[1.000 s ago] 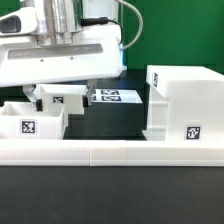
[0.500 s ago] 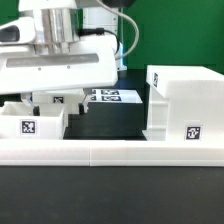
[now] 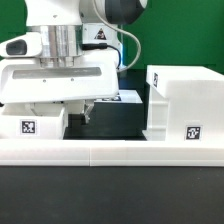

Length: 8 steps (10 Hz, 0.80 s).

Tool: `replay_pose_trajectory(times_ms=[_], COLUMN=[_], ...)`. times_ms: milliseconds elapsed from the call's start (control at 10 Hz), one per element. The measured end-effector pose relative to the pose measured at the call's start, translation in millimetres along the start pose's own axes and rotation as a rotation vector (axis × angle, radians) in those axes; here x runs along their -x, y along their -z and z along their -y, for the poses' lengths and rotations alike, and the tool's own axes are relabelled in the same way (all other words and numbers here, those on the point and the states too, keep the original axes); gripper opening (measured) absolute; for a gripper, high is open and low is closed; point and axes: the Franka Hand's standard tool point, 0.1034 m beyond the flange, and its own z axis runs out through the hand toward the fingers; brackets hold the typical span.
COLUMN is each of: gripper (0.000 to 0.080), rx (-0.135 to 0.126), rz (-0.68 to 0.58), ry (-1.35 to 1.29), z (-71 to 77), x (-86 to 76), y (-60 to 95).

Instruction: Assemble drawer

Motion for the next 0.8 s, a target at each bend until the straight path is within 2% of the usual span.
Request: replay_pose_trajectory(times_ms=[100, 300, 400, 500, 600, 700, 800], gripper=[0.0649, 0.0399, 0.0399, 0.0216, 0.0078, 0.0078, 0.0041], rx=[0.0, -0.001, -0.001, -0.001, -0.001, 0.0, 0.0], rz=[0.001, 0.002, 0.002, 0.002, 0.002, 0.001, 0.0], ry=[0.001, 0.01, 0.01, 0.01, 0.01, 0.01, 0.01], z=[0.8, 5.5, 5.7, 5.5, 5.5, 5.4, 5.3], x=[0.9, 0.8, 0.8, 0.8, 0.8, 0.2, -0.2], y=[-0.5, -1.3, -1.4, -1.3, -1.3, -0.9, -0.7])
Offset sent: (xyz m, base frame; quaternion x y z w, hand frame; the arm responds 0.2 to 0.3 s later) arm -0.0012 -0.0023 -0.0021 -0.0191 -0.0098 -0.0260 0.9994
